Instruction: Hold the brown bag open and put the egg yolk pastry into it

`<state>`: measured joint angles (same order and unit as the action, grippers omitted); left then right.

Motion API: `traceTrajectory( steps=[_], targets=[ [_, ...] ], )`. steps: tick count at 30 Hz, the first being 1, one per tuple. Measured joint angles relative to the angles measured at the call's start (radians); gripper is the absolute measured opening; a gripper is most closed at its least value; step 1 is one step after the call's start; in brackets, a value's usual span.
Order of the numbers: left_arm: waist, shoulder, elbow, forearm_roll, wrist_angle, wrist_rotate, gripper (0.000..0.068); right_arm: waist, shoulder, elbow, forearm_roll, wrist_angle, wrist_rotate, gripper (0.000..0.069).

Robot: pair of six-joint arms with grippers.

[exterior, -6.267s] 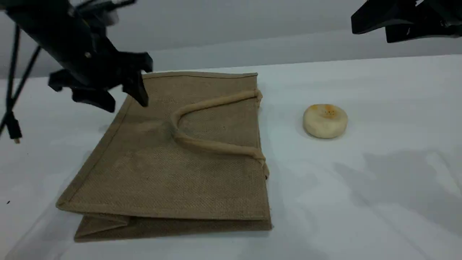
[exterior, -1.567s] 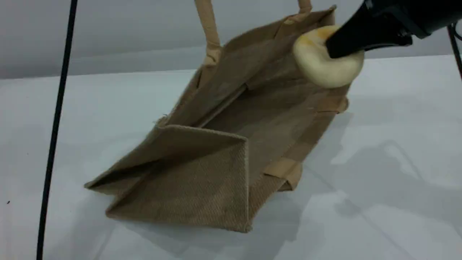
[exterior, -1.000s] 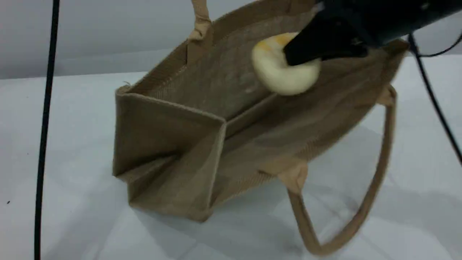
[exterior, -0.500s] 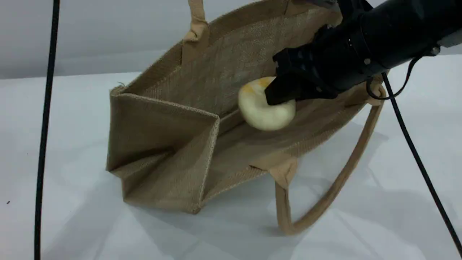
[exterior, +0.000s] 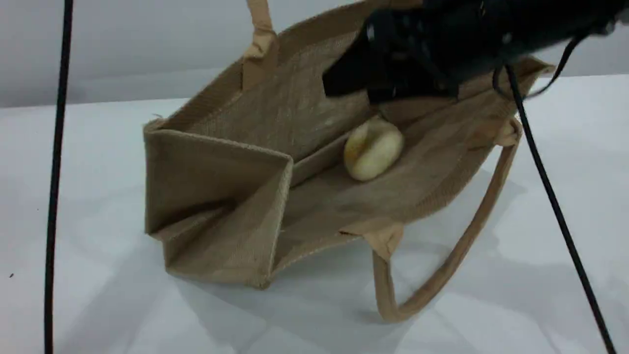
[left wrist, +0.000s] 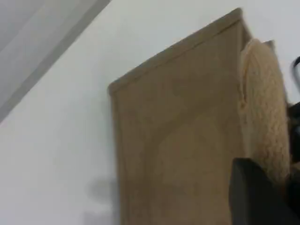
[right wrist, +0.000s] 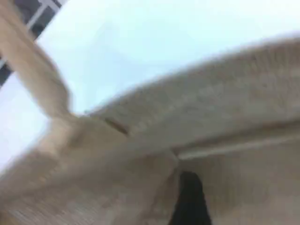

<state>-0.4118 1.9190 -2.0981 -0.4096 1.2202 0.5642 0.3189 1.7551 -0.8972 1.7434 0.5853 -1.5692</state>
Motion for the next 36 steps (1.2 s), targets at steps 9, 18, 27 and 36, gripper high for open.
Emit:
traceTrajectory(
  steps=[9,18,27,36],
  targets=[
    [0.122,-0.056,0.0,-0.084,0.003,-0.003,0.0083,0.0,-0.132,0.001,0.001,-0.089,0.0,0.0464],
    [0.159,-0.056,0.003,-0.126,0.002,0.003,0.0083,0.0,-0.131,0.001,0.001,-0.094,-0.001,0.0464],
    [0.147,0.014,0.081,-0.181,-0.004,0.008,0.0083,0.0,-0.183,0.001,-0.026,-0.065,-0.001,0.0465],
    [0.123,0.086,0.203,-0.177,-0.088,0.028,0.0083,-0.001,-0.398,0.001,-0.305,-0.112,0.153,0.0465]
  ],
)
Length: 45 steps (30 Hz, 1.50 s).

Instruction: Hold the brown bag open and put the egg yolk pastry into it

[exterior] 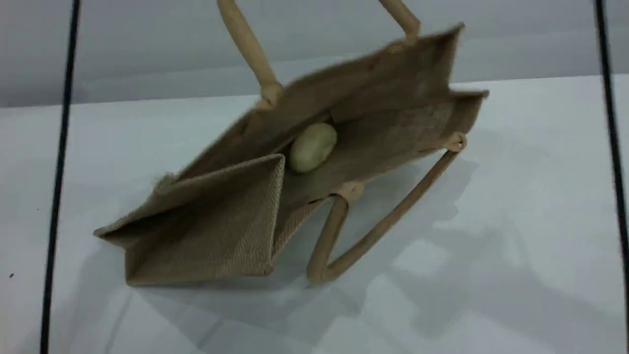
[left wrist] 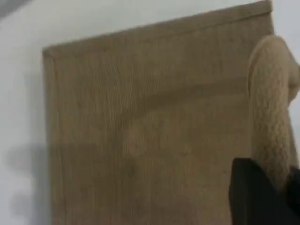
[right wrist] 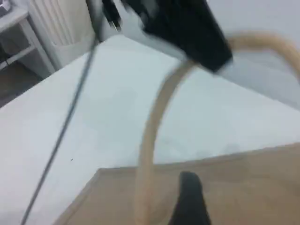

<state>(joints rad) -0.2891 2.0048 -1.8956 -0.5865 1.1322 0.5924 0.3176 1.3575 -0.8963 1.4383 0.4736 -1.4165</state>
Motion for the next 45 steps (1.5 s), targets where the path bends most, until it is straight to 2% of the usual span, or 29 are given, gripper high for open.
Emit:
traceTrajectory(
  steps=[8,18,22,24,28,33,34,39,45],
  targets=[
    [-0.032,0.071,0.063,-0.04,-0.104,0.001,0.0083,0.0,-0.198,0.0,-0.351,0.044,0.346,0.0465],
    [-0.066,0.146,0.077,-0.044,-0.146,0.002,0.0083,0.0,-0.411,0.0,-0.792,0.189,0.781,0.0465],
    [-0.095,0.171,0.102,-0.041,-0.144,0.002,0.0089,0.0,-0.489,0.0,-0.96,0.258,0.95,0.0465],
    [-0.106,0.18,0.102,-0.018,-0.142,0.002,0.0103,0.0,-0.523,0.0,-1.037,0.302,1.024,0.0465],
    [-0.112,0.181,0.102,0.016,-0.142,0.002,0.018,0.0,-0.588,0.0,-1.164,0.379,1.136,0.0465],
    [-0.113,0.18,0.102,0.017,-0.117,0.0,0.0365,0.0,-0.66,0.0,-1.27,0.484,1.215,0.0465],
    [-0.113,0.176,0.101,0.049,-0.081,-0.007,0.0444,0.0,-0.7,0.0,-1.33,0.555,1.255,0.0465],
    [-0.113,0.153,0.098,0.095,-0.023,-0.034,0.0472,0.0,-0.749,0.003,-1.392,0.64,1.308,0.0465],
    [-0.114,0.076,0.098,0.094,0.086,-0.034,0.0475,0.0,-0.804,0.05,-1.438,0.707,1.362,0.0465]
  ],
)
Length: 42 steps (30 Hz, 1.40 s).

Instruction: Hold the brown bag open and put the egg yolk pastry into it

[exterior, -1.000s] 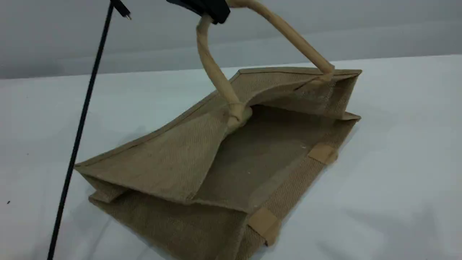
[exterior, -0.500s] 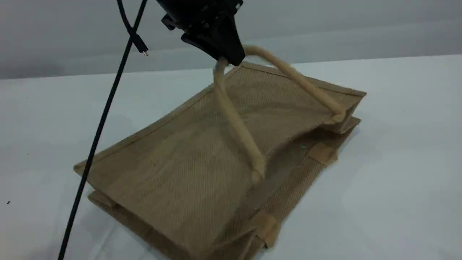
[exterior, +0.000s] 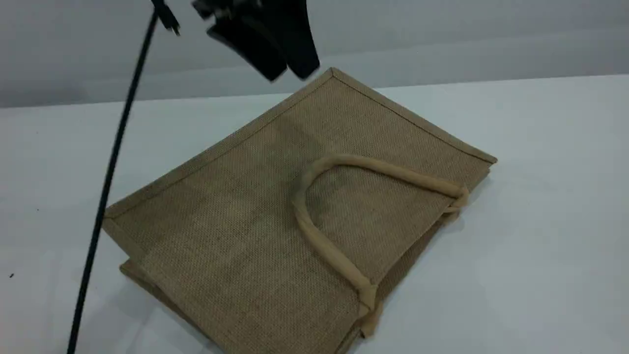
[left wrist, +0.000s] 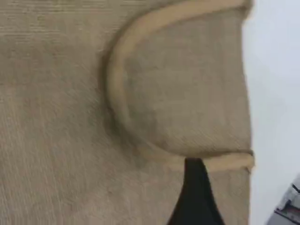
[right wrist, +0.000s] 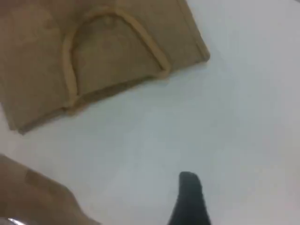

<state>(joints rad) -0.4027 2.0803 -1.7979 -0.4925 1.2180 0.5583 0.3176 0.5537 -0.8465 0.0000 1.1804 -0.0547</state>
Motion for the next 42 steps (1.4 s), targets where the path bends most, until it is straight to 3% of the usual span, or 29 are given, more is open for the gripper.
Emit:
traceTrajectory(
  steps=[7,11,19,24,33,42],
  targets=[
    [-0.011,-0.126,0.0,0.001,0.005,-0.019,0.0475,0.0,-0.073,0.159,0.018,-0.056,0.008,0.0465],
    [-0.044,-0.196,0.001,0.032,0.006,-0.041,0.0475,0.0,-0.13,0.223,0.02,-0.079,0.008,0.0465],
    [-0.161,-0.308,0.001,0.234,0.008,-0.175,0.0475,0.0,-0.252,0.237,0.05,-0.082,0.008,0.0465],
    [-0.226,-0.365,0.01,0.33,0.007,-0.239,0.0461,0.0,-0.303,0.314,0.05,-0.102,0.025,0.0465],
    [-0.261,-0.44,0.011,0.33,0.006,-0.314,0.0452,0.0,-0.347,0.337,0.05,-0.12,0.027,0.0465],
    [-0.338,-0.52,0.045,0.324,0.004,-0.334,0.0452,0.0,-0.346,0.338,0.05,-0.118,0.027,0.0465]
  ],
)
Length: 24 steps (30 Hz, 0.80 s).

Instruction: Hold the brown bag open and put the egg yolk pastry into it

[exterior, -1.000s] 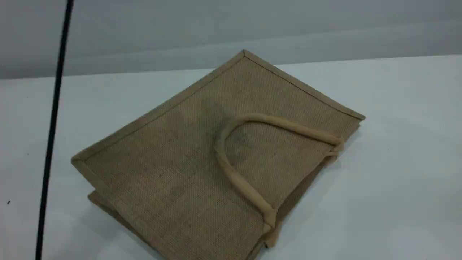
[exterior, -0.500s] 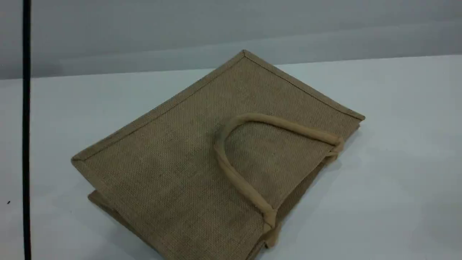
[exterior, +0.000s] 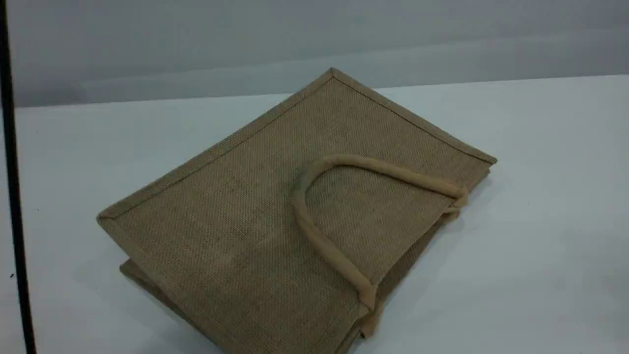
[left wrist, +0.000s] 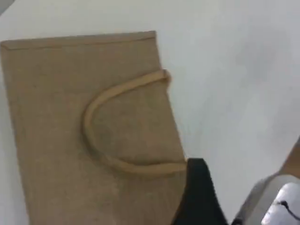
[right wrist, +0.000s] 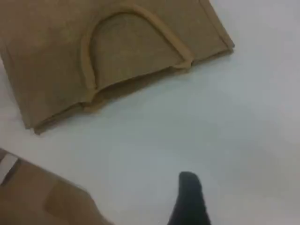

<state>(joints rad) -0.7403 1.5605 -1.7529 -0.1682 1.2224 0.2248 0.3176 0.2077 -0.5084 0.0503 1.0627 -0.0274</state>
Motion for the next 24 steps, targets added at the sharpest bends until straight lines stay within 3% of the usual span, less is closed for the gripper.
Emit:
traceTrajectory(
  steps=[6,18,24],
  targets=[
    [-0.043,-0.142,0.199,0.01,-0.003,-0.012,0.0452,0.0,0.0,0.0,0.0,0.001,0.0,0.0465],
    [-0.042,-0.6,0.719,0.02,-0.018,-0.056,0.0451,0.0,0.0,0.001,0.0,0.002,0.013,0.0465],
    [-0.041,-0.857,0.94,0.098,-0.071,-0.1,0.0451,0.0,0.0,0.001,-0.005,0.004,0.019,0.0464]
  ],
)
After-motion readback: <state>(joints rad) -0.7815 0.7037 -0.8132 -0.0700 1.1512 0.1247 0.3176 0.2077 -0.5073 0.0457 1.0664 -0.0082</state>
